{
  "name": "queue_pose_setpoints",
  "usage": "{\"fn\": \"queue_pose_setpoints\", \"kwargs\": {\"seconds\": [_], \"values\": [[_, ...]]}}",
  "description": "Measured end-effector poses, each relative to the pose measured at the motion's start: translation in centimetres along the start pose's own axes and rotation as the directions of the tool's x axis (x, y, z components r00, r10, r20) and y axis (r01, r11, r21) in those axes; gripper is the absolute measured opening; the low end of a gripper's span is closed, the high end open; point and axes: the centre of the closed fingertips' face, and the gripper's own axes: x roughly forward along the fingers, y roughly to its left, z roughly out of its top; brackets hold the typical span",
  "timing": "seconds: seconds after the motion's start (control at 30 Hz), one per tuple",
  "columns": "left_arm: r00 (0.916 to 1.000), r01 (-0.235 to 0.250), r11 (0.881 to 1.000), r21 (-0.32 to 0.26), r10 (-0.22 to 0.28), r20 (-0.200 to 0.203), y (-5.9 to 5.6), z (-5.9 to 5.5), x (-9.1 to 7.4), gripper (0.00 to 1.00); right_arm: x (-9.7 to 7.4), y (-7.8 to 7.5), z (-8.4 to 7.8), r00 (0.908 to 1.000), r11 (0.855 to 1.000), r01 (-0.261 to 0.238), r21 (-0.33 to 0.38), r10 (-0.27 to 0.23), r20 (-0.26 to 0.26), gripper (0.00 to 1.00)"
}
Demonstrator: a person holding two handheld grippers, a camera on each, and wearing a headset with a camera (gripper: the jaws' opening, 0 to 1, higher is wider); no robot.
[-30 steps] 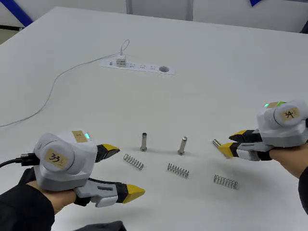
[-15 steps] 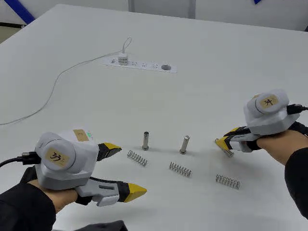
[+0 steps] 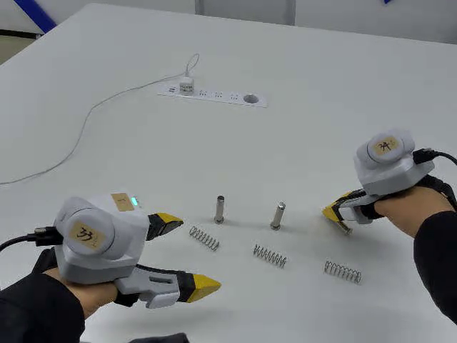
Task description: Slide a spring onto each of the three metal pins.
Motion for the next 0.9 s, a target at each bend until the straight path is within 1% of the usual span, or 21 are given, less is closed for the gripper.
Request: {"fn": "queue_pose_setpoints", "kwargs": {"seconds": [0.13,0.23,0.33,0.53,0.73,0.9], "values": [[1.0,-0.003,1.0,-0.004,0.003,0.002,0.09,0.0,-0.04,0.71,0.35,-0.16,-0.11,0.9998,1.0,-0.002,0.009,0.002,-0.021,0.12],[1.0,-0.005,1.0,-0.006,0.005,0.005,0.12,0.03,-0.08,0.71,0.5,-0.01,-0.27,0.9991,1.0,-0.01,0.022,0.011,-0.042,0.1],[1.0,-0.005,1.0,-0.007,0.005,0.005,0.17,0.02,-0.09,0.71,0.59,0.06,-0.42,0.9983,1.0,-0.012,0.028,0.013,-0.057,0.1],[1.0,-0.004,1.0,-0.008,0.004,0.004,0.12,0.01,-0.07,0.71,0.66,0.14,-0.51,0.9975,0.999,-0.012,0.029,0.014,-0.069,0.1],[1.0,0.0,1.0,-0.008,0.0,0.002,0.02,-0.04,0.01,0.71,0.7,0.36,-0.45,0.9961,1.0,0.004,-0.009,-0.005,-0.088,0.1],[1.0,-0.001,1.0,-0.009,0.001,0.003,0.06,-0.04,0.01,0.71,0.65,0.22,-0.44,0.9951,1.0,0.007,-0.02,-0.009,-0.098,0.09]]}}
